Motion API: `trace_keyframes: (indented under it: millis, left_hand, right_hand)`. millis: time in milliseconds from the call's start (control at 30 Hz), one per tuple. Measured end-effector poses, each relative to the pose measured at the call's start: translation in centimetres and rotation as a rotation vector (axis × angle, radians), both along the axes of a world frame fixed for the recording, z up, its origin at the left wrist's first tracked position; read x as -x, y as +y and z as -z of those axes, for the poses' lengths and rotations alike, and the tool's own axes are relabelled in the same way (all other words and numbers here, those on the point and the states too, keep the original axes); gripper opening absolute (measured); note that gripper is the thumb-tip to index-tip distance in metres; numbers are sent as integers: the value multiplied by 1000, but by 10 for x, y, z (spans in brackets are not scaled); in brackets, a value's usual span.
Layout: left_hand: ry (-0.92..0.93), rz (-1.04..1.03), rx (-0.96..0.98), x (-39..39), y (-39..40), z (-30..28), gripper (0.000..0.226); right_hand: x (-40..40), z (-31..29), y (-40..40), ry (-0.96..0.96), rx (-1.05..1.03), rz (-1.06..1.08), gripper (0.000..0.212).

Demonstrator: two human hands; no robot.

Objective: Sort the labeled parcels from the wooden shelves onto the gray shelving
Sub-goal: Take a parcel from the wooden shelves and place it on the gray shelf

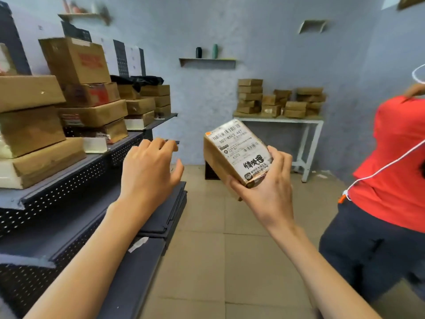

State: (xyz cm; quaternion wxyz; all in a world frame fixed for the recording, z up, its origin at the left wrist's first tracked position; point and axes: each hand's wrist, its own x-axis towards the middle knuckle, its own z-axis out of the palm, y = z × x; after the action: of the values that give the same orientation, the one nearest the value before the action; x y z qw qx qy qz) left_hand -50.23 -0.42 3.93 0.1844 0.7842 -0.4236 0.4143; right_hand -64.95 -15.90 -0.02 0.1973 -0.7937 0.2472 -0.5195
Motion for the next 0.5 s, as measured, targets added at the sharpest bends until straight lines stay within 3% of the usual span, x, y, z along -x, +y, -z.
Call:
trace_keyframes:
  millis: [300,500]
  left_hand:
    - [-9,35,-26,-103,-173,21,22]
    - [-24,-48,34,-181,-286,6,22]
  right_hand:
    - [-105,20,-170,-13,-28,-2,95]
    - [-190,-8,-297,-5,30,-99,97]
